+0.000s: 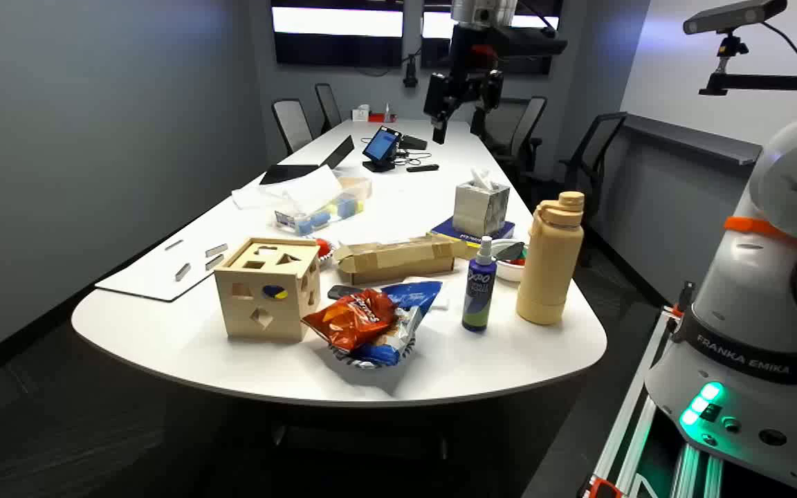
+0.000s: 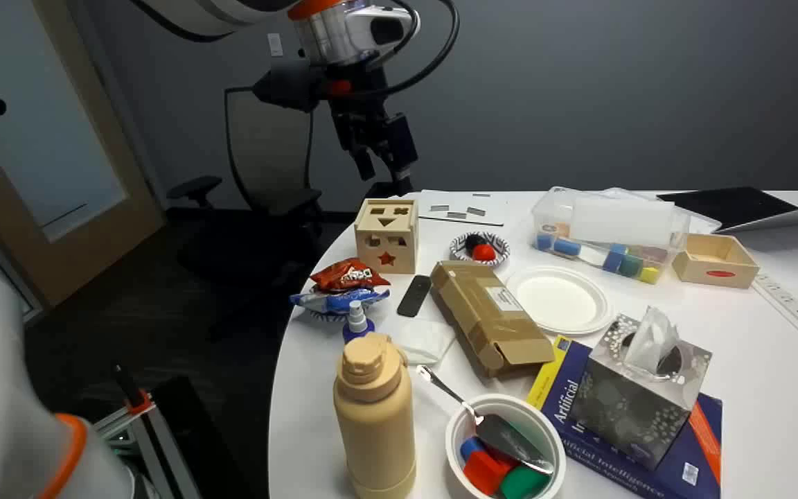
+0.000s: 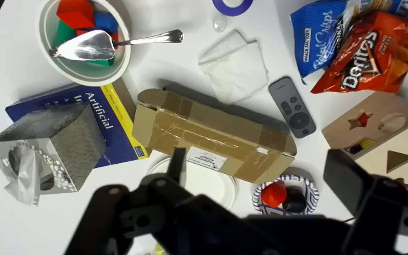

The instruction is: Open the brown box.

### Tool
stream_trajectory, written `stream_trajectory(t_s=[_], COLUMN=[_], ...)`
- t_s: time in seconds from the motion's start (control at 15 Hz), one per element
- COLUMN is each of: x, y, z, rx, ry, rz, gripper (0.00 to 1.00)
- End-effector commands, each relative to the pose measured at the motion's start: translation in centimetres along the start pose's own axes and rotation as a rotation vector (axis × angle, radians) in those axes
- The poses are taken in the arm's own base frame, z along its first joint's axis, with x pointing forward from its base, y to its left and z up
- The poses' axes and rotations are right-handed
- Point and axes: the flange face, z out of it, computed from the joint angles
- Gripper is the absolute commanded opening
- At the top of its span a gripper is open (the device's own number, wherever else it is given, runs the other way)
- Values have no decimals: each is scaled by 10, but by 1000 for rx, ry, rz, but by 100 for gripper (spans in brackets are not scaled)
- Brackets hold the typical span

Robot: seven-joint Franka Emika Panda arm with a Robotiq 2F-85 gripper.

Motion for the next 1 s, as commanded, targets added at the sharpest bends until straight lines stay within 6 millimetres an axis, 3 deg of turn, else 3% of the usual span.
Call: stream_trajectory(t_s=[0.0, 0.13, 0.27, 0.93], x=[0, 0, 8, 48], y=[0, 0, -5, -55], z=[-1, -1, 13, 120], rx=[0, 0, -28, -222], ry=[-1, -1, -13, 9], rz=[0, 0, -1, -75], gripper=[100, 100, 100, 100])
